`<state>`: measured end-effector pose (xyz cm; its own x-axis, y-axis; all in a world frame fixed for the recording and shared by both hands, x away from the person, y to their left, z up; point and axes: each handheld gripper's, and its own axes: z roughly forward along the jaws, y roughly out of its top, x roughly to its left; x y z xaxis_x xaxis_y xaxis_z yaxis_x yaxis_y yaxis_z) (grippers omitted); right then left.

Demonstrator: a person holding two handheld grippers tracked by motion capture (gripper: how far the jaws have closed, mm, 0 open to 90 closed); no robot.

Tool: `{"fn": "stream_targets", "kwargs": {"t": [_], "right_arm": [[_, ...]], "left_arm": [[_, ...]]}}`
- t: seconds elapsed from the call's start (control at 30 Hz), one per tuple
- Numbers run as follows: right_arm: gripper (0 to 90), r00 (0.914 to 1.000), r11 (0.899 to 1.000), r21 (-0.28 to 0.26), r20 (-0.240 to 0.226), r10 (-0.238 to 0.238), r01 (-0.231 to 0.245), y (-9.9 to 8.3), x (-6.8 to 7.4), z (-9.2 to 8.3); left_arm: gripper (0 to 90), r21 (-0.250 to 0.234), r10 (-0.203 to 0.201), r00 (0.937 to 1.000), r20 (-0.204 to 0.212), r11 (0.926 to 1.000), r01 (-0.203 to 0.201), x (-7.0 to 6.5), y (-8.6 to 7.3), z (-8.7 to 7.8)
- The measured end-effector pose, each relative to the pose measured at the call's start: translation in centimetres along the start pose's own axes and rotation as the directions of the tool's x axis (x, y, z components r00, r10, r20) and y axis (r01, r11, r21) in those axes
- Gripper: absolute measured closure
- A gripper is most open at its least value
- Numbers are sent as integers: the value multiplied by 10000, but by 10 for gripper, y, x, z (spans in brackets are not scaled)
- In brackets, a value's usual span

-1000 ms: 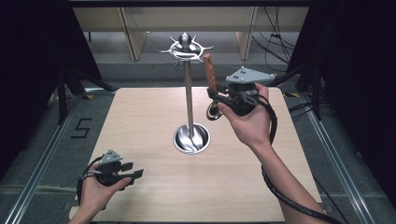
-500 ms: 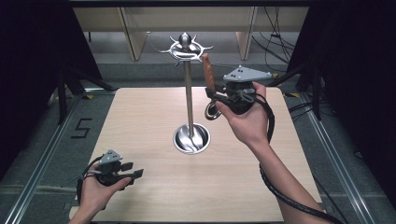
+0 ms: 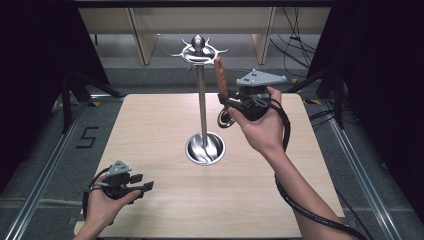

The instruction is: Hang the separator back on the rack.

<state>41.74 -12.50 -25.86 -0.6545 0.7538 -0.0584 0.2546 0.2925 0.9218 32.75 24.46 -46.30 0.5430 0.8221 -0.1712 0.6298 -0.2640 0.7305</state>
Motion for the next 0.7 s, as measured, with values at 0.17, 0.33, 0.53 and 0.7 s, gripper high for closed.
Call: {"fn": "stream_targets", "kwargs": {"t": [0.17, 0.33, 0.53, 0.7], "right_arm": [[692, 10000, 10000, 5, 0, 75, -75, 1, 1, 2], [693, 10000, 10000, -26, 21, 81, -81, 1, 1, 5], [693, 9998, 9998, 69, -36, 212, -212, 1, 2, 9], [693, 9998, 9997, 101, -37, 220, -220, 0, 4, 11]], "left_arm": [[444, -23, -21, 10000, -40, 10000, 21, -1, 0, 0], [444, 0, 16, 10000, 14, 10000, -16, 0, 0, 0], [444, -20, -6, 10000, 10, 10000, 6, 0, 0, 0], [444, -26, -54, 10000, 58, 10000, 54, 0, 0, 0]]}}
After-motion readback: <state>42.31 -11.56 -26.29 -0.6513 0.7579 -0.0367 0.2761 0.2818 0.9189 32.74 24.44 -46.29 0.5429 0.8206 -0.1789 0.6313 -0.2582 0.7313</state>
